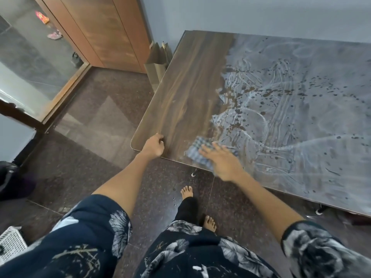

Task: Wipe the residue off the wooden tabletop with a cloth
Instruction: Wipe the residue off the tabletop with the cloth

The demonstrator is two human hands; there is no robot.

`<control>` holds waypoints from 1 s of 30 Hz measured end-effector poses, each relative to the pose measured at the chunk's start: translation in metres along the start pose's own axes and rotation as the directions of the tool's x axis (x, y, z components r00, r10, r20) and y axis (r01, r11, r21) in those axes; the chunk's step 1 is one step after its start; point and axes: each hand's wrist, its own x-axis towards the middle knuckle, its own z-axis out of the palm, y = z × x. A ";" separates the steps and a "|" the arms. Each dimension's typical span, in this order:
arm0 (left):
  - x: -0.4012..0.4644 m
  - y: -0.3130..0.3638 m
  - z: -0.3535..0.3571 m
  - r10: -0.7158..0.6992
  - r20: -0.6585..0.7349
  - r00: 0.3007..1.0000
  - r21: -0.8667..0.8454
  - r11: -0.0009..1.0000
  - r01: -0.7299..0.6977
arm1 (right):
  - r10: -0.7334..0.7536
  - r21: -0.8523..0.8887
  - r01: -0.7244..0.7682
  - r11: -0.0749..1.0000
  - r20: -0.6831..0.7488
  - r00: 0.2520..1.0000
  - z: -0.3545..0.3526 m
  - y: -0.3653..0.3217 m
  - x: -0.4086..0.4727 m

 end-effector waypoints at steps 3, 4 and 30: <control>-0.001 0.000 0.000 -0.010 0.009 1.000 -0.014 1.000 0.010 | 0.185 -0.034 -0.185 0.982 -0.004 0.983 -0.017 0.017 0.029; -0.001 0.000 0.001 -0.007 0.003 1.000 -0.015 1.000 0.007 | 0.204 -0.055 -0.204 0.977 -0.014 0.979 -0.016 0.008 0.042; 0.038 0.024 0.019 0.098 -0.077 0.992 0.122 0.989 -0.088 | -0.106 0.055 0.102 0.993 0.086 0.991 0.013 -0.042 0.010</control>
